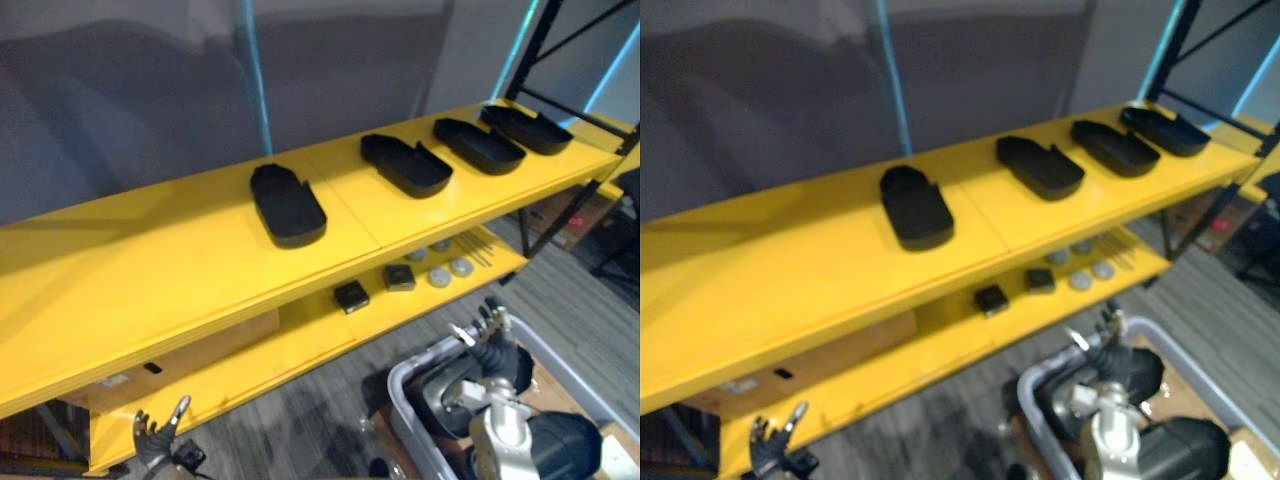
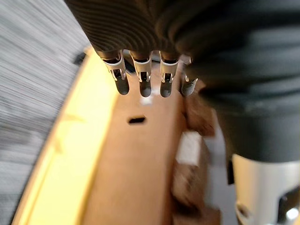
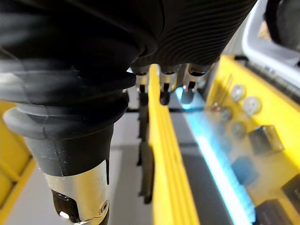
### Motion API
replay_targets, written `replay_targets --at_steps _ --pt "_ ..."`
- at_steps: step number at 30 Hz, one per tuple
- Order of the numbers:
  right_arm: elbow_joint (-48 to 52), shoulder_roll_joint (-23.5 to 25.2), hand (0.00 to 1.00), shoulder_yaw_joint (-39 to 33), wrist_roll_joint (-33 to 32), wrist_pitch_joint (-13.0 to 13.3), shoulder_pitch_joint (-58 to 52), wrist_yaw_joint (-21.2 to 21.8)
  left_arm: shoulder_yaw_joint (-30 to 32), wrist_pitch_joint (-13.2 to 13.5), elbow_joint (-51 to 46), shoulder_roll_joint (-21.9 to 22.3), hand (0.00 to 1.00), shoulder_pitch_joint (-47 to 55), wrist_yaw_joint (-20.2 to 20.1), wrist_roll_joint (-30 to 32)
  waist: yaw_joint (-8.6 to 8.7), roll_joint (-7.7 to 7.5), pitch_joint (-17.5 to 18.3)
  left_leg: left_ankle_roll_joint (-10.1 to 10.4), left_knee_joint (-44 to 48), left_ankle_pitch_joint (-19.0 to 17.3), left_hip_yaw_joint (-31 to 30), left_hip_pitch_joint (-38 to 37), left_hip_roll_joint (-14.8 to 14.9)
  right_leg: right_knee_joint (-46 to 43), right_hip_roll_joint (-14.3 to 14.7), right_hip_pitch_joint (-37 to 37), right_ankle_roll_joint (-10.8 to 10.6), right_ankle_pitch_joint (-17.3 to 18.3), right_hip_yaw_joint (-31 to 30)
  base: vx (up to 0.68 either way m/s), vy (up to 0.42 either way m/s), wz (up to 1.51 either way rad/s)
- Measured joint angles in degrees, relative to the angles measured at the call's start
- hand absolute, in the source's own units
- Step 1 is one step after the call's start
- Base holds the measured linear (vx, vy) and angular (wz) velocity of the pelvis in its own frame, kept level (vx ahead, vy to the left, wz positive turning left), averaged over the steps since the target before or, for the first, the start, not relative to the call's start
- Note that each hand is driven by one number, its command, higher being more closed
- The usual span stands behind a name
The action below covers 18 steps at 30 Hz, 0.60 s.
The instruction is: Walk over and take plastic housings, then place them on the shelf
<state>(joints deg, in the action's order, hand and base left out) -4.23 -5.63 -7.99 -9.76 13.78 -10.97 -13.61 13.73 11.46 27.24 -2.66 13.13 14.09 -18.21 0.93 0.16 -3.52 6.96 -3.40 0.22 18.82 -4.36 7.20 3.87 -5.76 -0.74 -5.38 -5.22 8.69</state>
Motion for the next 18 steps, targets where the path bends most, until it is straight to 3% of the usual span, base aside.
replay_targets --at_steps 2,4,8,9,10,14,16,17,18 --pt "1.10 -0.04 0.00 -3.68 1.05 -0.13 -0.22 -1.53 -5.38 -2.11 -2.65 -0.39 0.00 -0.34 -4.10 2.74 0.15 -0.73 -0.52 0.64 1.06 -2.08 3.08 -1.52 0.33 0.38 0.64 -0.09 -0.02 -0.42 -3.34 0.02 0.023 -0.76" --pt "3.74 -0.64 0.00 -8.40 1.03 -0.12 -1.86 -1.57 -9.04 -3.64 -3.66 -0.52 0.00 -1.63 -6.79 3.06 1.90 -1.71 -1.21 0.84 3.20 -4.12 4.97 -1.88 0.44 1.16 0.75 -0.30 0.24 -0.28 -5.80 0.03 0.039 -0.76" --pt "5.34 -1.44 0.00 -13.41 0.99 -0.11 -5.78 -1.28 -11.91 -4.61 -3.66 -1.06 0.00 -4.29 -8.68 3.07 4.56 -2.94 -2.09 0.80 5.55 -6.38 8.94 -3.21 0.88 1.16 1.30 -0.97 -0.11 -1.04 -9.37 0.07 0.040 -0.62" --pt "6.24 -1.47 0.00 -14.24 0.99 -0.04 -6.94 -1.26 -12.72 -4.67 -3.67 -1.41 0.00 -5.27 -8.87 3.13 4.91 -2.89 -2.20 0.79 6.44 -7.37 10.02 -3.53 1.11 1.15 1.73 -1.68 -0.16 -1.44 -11.22 0.21 0.012 -1.92" --pt "6.48 -1.44 0.00 -15.85 1.00 0.57 -8.53 -0.51 -15.07 -5.41 -3.63 -1.73 0.00 -9.11 -9.63 3.49 6.33 -2.26 -2.93 0.61 8.03 -10.21 11.80 -4.61 1.57 0.67 3.07 -3.73 0.46 -3.96 -12.35 0.18 0.010 -1.79" --pt "8.24 -0.46 0.00 -16.69 1.02 1.48 -11.18 0.00 -18.51 -6.15 -3.57 -1.28 0.00 -11.42 -10.48 3.53 8.93 -2.45 -3.19 0.32 9.21 -12.37 12.99 -5.97 1.14 0.69 3.28 -3.21 0.15 -4.29 -13.39 0.02 0.027 -0.55" --pt "9.54 0.07 0.00 -16.68 1.03 1.80 -11.46 0.40 -18.96 -6.71 -3.40 -1.08 0.00 -10.62 -10.41 3.50 8.76 -2.41 -3.37 0.51 11.35 -14.16 13.44 -6.00 1.26 0.75 3.59 -3.64 0.11 -4.28 -14.86 -0.04 0.000 -0.49" --pt "10.12 -0.05 0.00 -16.68 1.06 2.24 -11.16 1.35 -18.91 -7.04 -3.37 -0.74 0.00 -9.77 -10.08 3.23 8.49 -2.17 -3.25 0.86 12.66 -15.57 10.90 -5.68 0.85 1.22 4.01 -4.30 0.40 -4.01 -16.20 0.04 -0.133 -0.99" --pt "10.28 -0.08 0.00 -16.50 1.06 2.92 -10.32 2.64 -18.82 -7.07 -3.33 -0.59 0.00 -8.40 -9.15 2.82 7.27 -1.82 -3.31 -0.30 14.91 -16.91 2.36 -5.12 0.23 1.22 4.96 -5.05 0.41 -4.18 -18.82 0.04 -0.256 -1.03"
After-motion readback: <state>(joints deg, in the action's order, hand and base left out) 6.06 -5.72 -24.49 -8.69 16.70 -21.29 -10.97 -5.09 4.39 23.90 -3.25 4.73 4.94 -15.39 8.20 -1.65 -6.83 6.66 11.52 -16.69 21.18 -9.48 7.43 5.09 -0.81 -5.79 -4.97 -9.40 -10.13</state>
